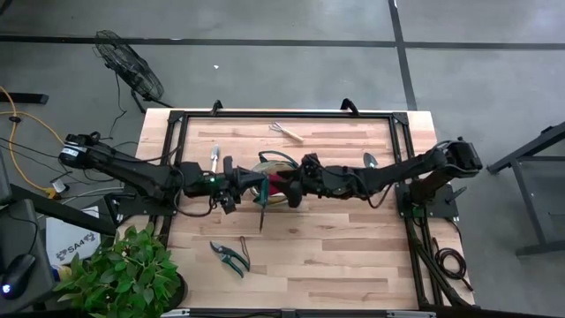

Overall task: Pick & Place Garden tools in Gardening bag
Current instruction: Put the right green shear scissors into the light brown gardening bag

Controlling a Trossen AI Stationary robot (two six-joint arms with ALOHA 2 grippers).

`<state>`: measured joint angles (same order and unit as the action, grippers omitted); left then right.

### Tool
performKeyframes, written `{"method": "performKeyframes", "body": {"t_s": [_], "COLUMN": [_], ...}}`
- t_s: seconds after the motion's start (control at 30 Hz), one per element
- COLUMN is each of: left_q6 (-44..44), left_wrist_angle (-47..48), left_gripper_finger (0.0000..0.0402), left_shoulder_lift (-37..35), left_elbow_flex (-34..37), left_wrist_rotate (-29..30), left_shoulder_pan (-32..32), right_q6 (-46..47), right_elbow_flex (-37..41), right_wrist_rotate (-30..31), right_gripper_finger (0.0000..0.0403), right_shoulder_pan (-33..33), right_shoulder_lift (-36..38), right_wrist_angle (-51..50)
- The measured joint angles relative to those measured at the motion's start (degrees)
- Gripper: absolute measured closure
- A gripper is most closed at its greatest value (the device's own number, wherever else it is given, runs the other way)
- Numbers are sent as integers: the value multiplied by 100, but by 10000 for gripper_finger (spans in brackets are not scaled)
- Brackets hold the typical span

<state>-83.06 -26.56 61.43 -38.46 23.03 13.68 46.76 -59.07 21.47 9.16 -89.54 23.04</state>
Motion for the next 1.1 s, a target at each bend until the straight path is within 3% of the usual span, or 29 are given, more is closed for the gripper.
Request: {"method": "performKeyframes", "body": {"t_s": [0.67,1.1], "left_q6": [-986,-1032], "left_wrist_angle": [-245,-336], "left_gripper_finger": [369,369], "left_shoulder_lift": [2,2], "left_elbow_flex": [0,0], "left_wrist_rotate": [357,354], "left_shoulder_pan": [-15,-14], "right_q6": [-35,-10], "right_elbow_flex": [0,1], "right_wrist_rotate": [-660,-971], "right_gripper_finger": [133,133], "right_shoulder_pan": [-396,-669], "right_shoulder_lift": [2,2], "right_wrist_angle": [326,331]}}
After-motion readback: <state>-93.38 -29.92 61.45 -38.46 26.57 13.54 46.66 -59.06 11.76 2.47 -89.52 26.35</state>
